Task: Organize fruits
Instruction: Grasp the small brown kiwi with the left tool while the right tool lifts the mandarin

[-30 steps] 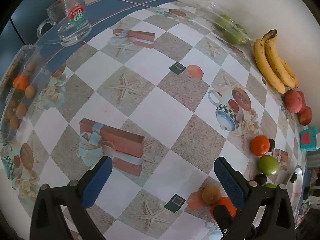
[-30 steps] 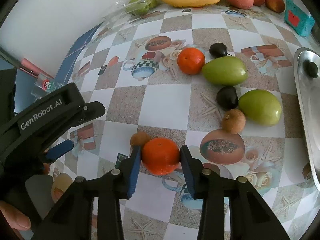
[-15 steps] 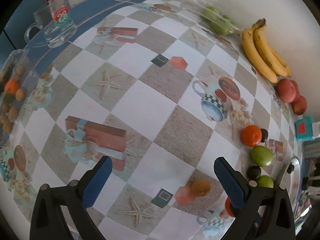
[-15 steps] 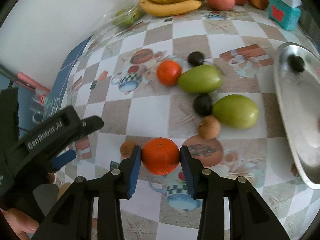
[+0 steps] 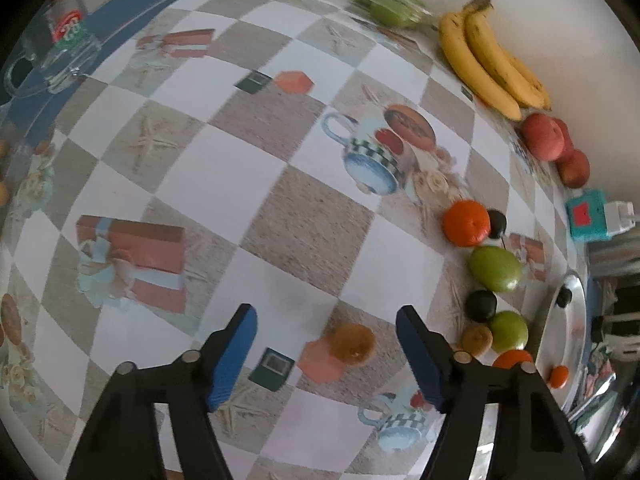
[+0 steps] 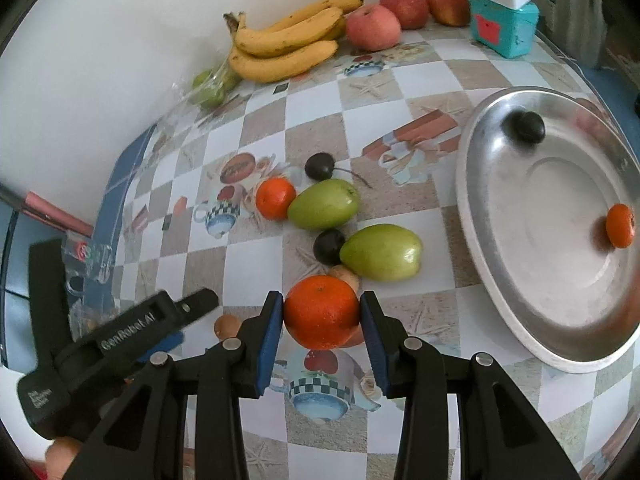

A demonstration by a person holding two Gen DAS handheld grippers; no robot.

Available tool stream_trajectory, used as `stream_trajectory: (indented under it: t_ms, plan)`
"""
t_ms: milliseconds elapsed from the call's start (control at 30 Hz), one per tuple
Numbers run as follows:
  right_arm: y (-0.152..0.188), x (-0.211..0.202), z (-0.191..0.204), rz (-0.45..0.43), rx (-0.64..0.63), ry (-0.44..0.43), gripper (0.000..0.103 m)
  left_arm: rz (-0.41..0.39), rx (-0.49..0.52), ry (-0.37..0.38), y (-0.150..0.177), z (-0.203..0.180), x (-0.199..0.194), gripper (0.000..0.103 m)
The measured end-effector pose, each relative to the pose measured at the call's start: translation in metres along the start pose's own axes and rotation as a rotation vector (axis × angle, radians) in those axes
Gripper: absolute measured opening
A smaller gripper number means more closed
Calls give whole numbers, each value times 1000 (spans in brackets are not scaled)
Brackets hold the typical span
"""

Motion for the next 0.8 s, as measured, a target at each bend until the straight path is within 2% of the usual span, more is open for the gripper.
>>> stream_trajectory:
  t_ms: [133, 267, 333, 433, 800]
  plan:
    - [-2, -4, 1, -9, 7, -14, 41, 19, 27, -19, 5, -5, 6, 58]
    - [-3, -7, 4, -16, 7, -32, 41, 29, 44, -27, 7, -8, 11, 48]
    - [-4, -8, 4, -18, 12, -37, 41, 27, 51, -25, 8, -10, 10, 37]
    - [-4, -9, 4, -18, 19, -43, 41, 20, 58, -19, 7, -13, 9, 27]
    - [-8, -16, -2, -28, 50, -75, 41, -45, 56, -31, -6, -15, -5, 27]
Point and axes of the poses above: each gripper's, at about its wrist camera, not at the fingertips, and x roughly the way its jaws point, z to its left, y to its underside, the point moved 10 cm from there along x, roughly the way its jaws point, and after that the axes turned 2 degrees about -z, right-handed, at the moved point
